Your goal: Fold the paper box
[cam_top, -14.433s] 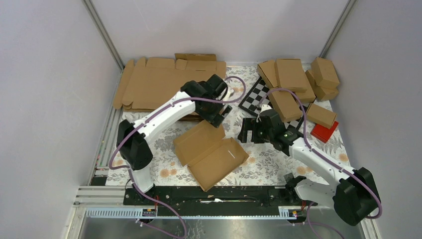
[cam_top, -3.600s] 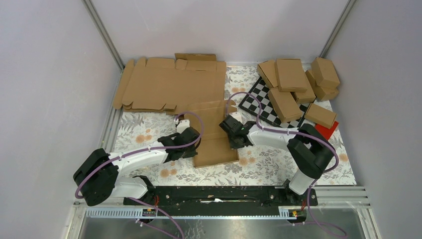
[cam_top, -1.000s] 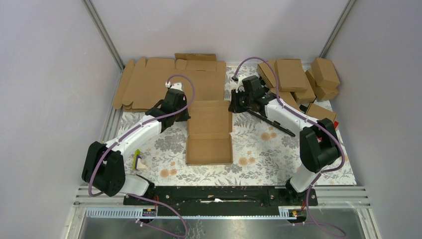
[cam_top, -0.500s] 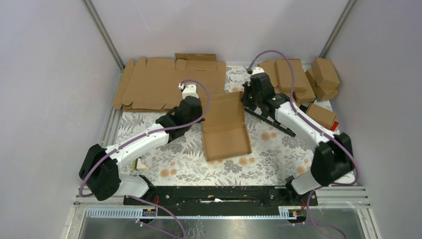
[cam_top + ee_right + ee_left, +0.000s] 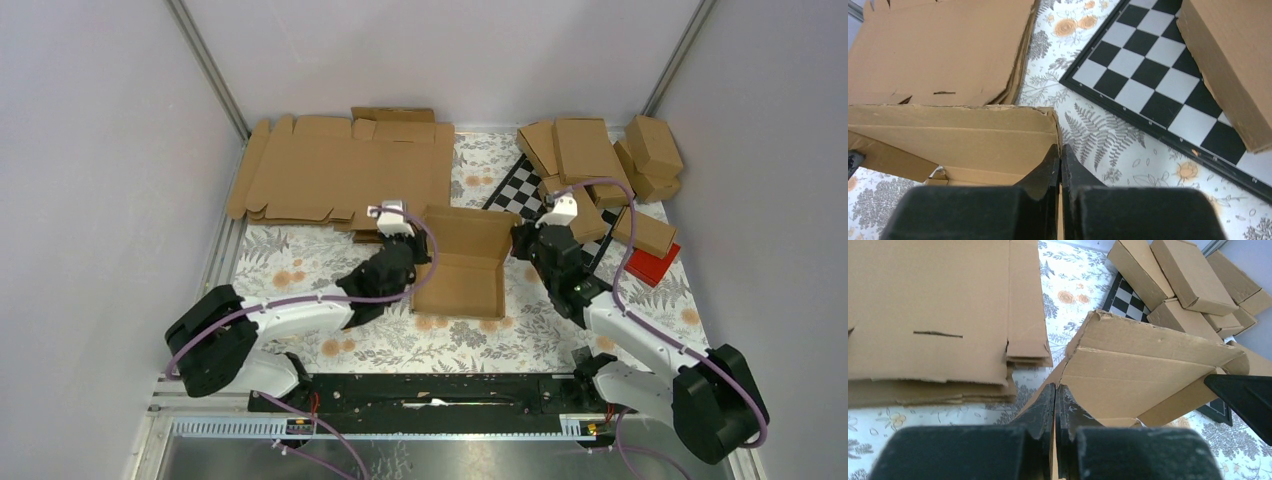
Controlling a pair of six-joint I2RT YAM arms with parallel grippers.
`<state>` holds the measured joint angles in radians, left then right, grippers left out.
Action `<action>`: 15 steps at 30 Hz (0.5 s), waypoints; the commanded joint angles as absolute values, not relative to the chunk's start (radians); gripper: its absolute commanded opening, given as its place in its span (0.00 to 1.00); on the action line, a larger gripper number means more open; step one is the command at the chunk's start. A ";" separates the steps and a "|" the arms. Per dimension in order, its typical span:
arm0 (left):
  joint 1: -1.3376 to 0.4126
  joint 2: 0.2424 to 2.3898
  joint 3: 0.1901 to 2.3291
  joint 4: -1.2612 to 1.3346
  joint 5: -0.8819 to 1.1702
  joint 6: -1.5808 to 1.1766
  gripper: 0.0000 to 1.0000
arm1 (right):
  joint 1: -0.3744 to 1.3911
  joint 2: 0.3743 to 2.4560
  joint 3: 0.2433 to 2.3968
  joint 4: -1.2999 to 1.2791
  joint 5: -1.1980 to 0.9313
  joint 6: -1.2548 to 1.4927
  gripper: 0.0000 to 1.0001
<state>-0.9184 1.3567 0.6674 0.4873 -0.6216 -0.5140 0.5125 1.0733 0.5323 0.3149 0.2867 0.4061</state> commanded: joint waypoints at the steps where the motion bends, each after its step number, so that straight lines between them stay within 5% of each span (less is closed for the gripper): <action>1: -1.021 1.385 0.609 0.749 -0.852 -0.449 0.00 | 0.546 0.999 0.444 0.471 0.335 0.452 0.00; 15: -1.147 1.329 0.426 0.712 -0.829 -0.679 0.00 | 0.686 0.810 0.342 0.333 0.356 0.525 0.04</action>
<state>-1.0992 1.3735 0.4442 0.6979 -0.8478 -0.6048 0.6556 0.8715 0.3515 0.3420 0.3588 0.4717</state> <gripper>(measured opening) 0.010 0.028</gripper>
